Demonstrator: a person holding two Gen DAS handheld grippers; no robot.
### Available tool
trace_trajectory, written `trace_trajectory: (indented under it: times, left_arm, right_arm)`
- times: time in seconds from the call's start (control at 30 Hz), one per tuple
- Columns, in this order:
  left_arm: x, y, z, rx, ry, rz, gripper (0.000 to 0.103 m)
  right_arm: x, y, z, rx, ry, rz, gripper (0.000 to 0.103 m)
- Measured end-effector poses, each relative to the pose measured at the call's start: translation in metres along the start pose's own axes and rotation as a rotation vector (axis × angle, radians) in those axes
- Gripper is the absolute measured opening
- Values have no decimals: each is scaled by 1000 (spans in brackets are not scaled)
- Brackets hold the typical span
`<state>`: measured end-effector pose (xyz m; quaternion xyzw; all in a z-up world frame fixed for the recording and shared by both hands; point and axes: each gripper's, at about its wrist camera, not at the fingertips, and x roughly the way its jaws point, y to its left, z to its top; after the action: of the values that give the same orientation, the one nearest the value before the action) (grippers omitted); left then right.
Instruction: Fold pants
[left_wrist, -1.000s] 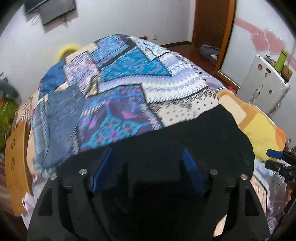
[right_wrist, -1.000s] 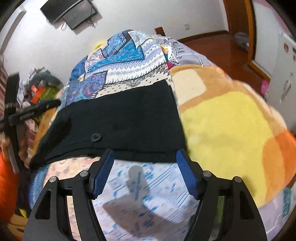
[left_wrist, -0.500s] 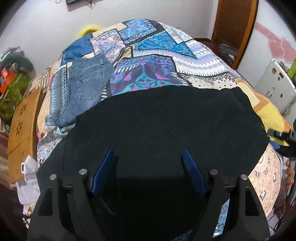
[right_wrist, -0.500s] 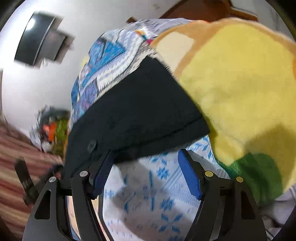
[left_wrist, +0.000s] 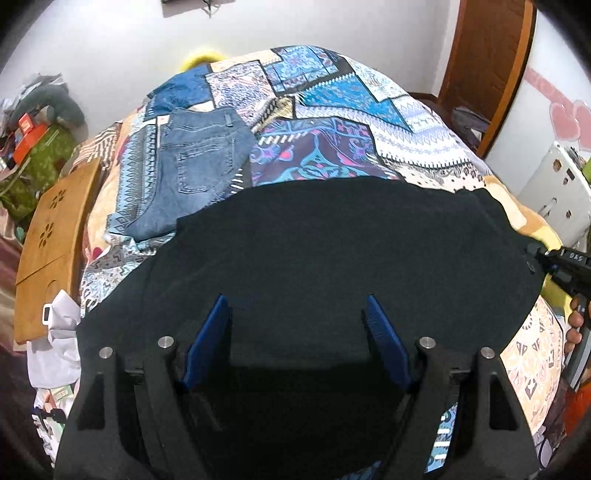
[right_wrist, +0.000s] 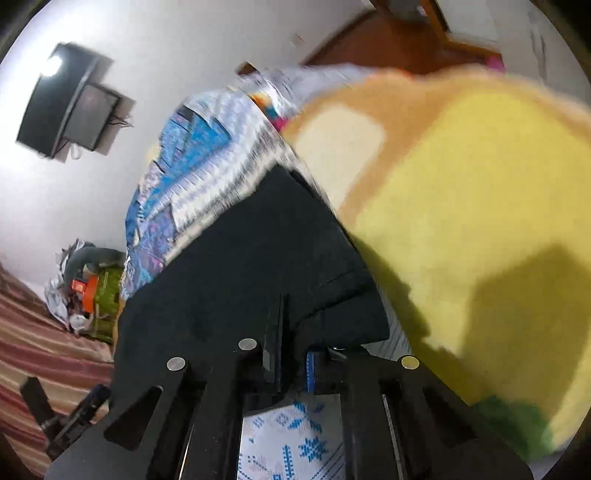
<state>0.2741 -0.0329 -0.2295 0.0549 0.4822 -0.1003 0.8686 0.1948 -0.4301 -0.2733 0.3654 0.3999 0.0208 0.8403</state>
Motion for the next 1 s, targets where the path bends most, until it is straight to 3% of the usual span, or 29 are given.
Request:
trace_trajectory:
  times: [0.23,0.37,0.57,0.8,1.0]
  left_arm:
    - [-25,25,-9,-58,-45,11,77]
    - [-40,41,-17,-89,-75,17,77]
    - [-62,66,-27,-158,-118,-12,77]
    - [-85,90,-46,-209,-160,-11,77]
    - [-100,109,-65,-246,-179,-2,81]
  right_arm:
    - [-37,15,27,-31,-135,-12,6]
    - [-49,50,30,-133,-168,-16,5]
    - [-72,124,35,-292,-231,61,5]
    - [-76,214,19,-482,-238,187,5]
    - [-48,277,-20,-639,-165,275,5]
